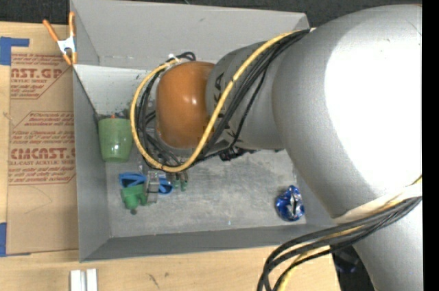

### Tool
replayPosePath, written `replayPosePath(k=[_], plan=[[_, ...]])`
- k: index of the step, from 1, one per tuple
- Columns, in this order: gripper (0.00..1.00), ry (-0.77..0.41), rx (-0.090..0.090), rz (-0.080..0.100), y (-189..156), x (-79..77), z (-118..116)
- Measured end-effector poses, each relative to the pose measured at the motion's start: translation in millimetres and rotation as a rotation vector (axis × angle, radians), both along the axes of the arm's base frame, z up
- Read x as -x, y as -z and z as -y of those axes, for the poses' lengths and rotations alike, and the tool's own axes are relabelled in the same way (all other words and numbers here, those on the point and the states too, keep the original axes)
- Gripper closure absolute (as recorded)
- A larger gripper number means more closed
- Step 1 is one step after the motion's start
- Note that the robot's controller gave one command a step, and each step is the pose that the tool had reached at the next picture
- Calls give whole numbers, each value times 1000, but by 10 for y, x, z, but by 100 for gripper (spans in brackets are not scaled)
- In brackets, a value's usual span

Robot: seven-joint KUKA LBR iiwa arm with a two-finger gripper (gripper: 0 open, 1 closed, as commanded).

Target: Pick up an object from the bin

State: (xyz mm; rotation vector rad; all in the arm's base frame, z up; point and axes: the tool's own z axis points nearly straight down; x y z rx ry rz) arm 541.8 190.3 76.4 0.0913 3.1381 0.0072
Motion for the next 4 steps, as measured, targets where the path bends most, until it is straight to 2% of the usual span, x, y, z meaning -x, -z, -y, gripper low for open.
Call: replayPosePath(k=[1, 2, 3, 4], plan=[[100, -83, 2, 6, -1192, 15, 12], [100, -491, 5, -2, -519, -448, 177], [0, -491, 3, 1, -542, -450, 160], [0, -457, 3, -7, 94, 273, -222]])
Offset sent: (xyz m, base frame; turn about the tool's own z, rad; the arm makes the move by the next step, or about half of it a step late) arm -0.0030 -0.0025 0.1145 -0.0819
